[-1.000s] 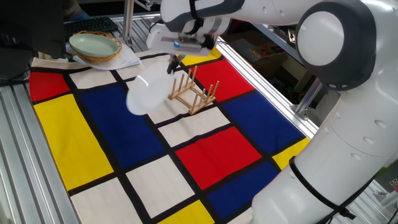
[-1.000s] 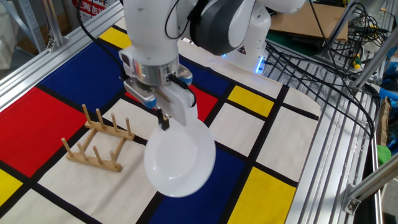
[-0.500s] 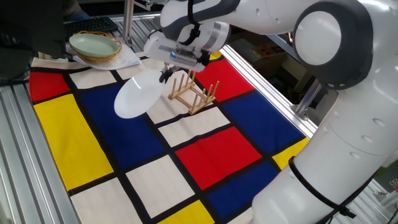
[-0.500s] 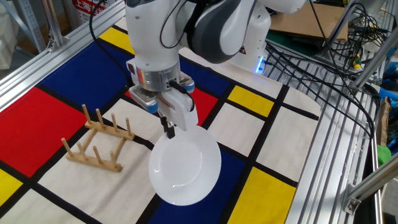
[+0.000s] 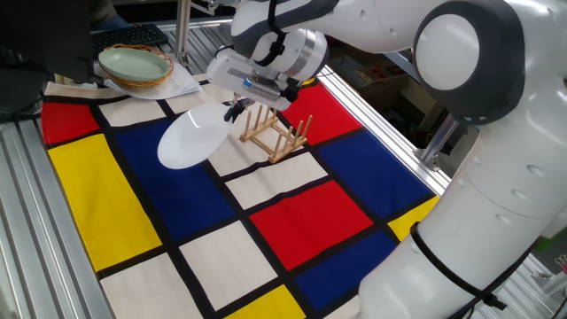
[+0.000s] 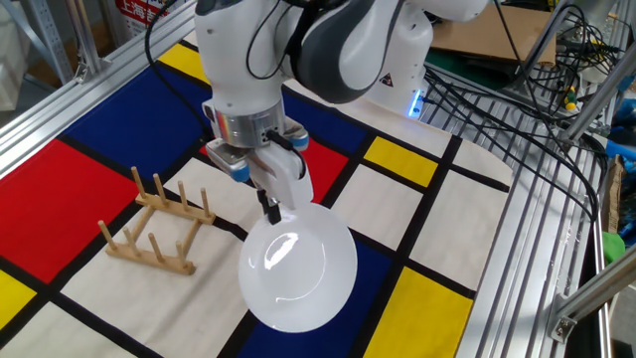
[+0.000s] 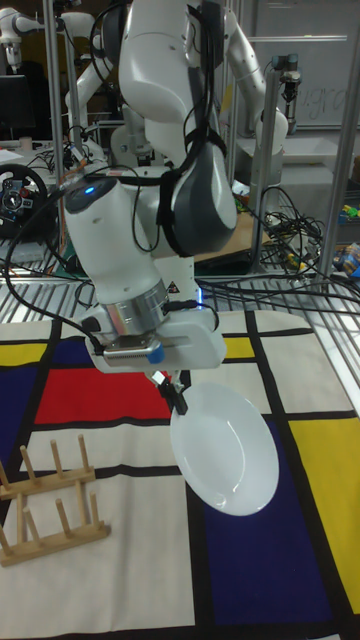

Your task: Take the dish off the dish rack

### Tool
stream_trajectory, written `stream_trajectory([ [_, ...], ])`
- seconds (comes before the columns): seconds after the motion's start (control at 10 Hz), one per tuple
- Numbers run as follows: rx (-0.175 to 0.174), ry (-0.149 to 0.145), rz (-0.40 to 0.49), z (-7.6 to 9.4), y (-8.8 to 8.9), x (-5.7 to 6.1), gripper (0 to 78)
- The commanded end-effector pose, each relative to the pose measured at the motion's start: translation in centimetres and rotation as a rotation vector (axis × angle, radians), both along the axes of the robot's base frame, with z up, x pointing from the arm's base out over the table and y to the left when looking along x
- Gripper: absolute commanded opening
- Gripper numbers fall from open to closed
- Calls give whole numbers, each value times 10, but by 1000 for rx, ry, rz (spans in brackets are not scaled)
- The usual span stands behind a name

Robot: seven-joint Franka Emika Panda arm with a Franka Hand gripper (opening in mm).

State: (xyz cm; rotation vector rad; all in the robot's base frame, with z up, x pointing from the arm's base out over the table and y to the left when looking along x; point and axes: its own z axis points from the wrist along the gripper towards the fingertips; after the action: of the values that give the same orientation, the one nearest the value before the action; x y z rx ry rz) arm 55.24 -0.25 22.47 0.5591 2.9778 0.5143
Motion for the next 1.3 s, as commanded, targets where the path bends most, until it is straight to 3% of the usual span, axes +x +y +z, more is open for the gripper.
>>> stream_trajectory([
  [0.1, -133, -14, 15, 1, 0, 1, 12],
  [0.2, -231, -16, 34, 1, 0, 1, 12],
  [0.3, -266, -7, 45, 1, 0, 1, 12],
  [0.4, -261, -4, 53, 1, 0, 1, 12],
  [0.8, -243, 82, 201, 1, 0, 1, 12],
  [1.0, -251, 115, 245, 1, 0, 1, 12],
  [1.1, -246, 112, 252, 1, 0, 1, 12],
  [1.2, -220, 109, 255, 1, 0, 1, 12],
  [1.3, -204, 110, 250, -7, 4, 1, 12],
])
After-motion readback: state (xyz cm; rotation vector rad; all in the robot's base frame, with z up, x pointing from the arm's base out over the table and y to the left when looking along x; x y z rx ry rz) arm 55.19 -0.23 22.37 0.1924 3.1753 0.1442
